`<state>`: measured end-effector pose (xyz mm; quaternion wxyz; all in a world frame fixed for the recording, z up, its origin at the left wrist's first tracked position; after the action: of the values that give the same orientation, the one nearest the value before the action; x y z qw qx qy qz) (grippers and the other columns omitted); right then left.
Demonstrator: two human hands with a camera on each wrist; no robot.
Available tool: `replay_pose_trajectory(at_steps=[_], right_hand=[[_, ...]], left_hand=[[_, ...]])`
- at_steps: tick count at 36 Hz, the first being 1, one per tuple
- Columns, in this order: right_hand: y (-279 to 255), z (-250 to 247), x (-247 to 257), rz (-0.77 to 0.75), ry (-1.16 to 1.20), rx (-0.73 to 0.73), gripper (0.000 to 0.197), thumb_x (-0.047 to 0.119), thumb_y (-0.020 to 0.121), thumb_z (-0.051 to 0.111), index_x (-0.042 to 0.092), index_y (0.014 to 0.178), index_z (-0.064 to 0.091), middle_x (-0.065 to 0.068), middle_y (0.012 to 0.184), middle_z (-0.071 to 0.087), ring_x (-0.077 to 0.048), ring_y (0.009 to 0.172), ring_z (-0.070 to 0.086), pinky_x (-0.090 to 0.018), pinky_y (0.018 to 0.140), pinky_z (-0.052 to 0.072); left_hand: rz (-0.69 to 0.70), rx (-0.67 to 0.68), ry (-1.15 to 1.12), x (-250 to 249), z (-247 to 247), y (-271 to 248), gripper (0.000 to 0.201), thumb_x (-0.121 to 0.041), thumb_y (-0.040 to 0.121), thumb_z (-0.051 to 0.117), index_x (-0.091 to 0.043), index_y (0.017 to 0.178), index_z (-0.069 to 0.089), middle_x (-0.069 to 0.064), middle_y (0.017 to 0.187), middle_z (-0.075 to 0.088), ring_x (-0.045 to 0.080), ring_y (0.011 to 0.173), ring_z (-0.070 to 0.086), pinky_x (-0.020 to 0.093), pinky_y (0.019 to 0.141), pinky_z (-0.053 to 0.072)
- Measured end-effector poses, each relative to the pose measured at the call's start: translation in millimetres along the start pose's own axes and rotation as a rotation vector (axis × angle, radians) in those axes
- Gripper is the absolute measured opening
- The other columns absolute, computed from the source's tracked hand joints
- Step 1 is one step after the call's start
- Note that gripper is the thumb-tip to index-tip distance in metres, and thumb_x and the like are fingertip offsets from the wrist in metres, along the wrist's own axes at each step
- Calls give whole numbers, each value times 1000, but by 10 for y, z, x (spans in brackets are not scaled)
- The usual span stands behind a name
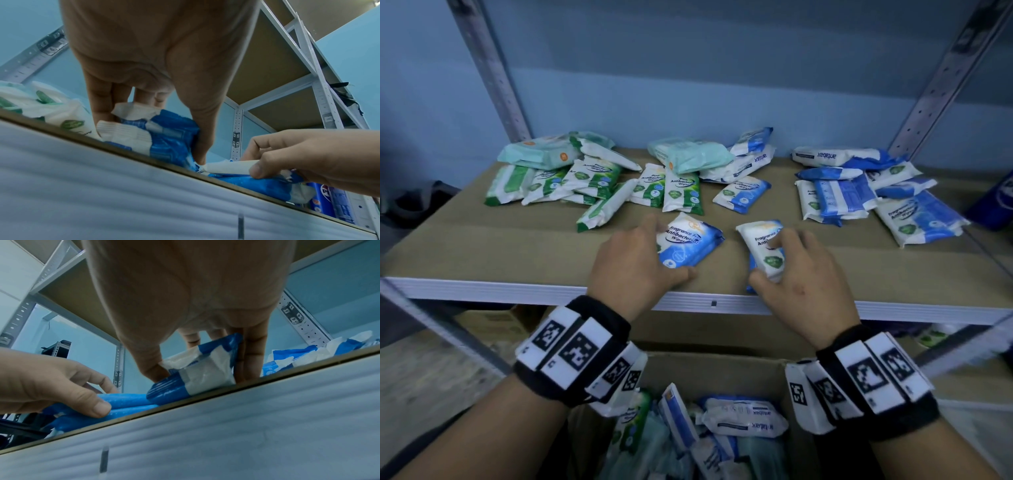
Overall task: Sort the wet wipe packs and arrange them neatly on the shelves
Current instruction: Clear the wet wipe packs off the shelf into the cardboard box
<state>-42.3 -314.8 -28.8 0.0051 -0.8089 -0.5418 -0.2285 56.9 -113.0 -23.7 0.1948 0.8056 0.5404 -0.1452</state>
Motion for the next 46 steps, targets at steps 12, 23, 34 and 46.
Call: replay_pose_trajectory(at_steps=[12,23,34,46], right_hand=[[27,3,70,-112,-84,120,37,30,77,70,24,104,45,0,111,50,-26,92,53,-32,67,31],[-342,-139,11,-93,35,64,35,21,73,75,21,100,53,-7,101,56,-32,89,54,-36,69,41],[-1166,-52,-84,-76,330,16,43,12,62,77,29,93,52,10,94,58,-15,79,51,-31,65,39],[-1819,1191,-704,181,223,510,54,19,73,76,30,119,49,3,100,60,-19,87,61,-26,69,46]], left_hand=[[11,34,-2,79,16,35,76,-61,59,84,-21,112,48,-1,91,60,18,79,49,32,63,31],[120,-1,-114,168,-108,-453,60,-47,63,87,-25,103,48,1,104,71,22,91,65,36,68,49],[175,-28,-282,373,159,-1257,56,-42,64,87,-31,106,53,-9,98,67,11,87,64,36,74,53],[29,458,-95,863,1425,-1798,57,-46,71,81,-32,115,48,-6,108,68,15,90,64,32,71,51]])
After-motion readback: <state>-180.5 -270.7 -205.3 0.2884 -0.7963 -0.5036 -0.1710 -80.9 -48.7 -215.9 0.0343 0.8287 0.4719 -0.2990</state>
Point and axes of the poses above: each hand's wrist, its own y-axis towards the middle knuckle, its own z-axis out of the palm, x = y × z, the point moved 8 cm from there along y, towards the middle knuckle
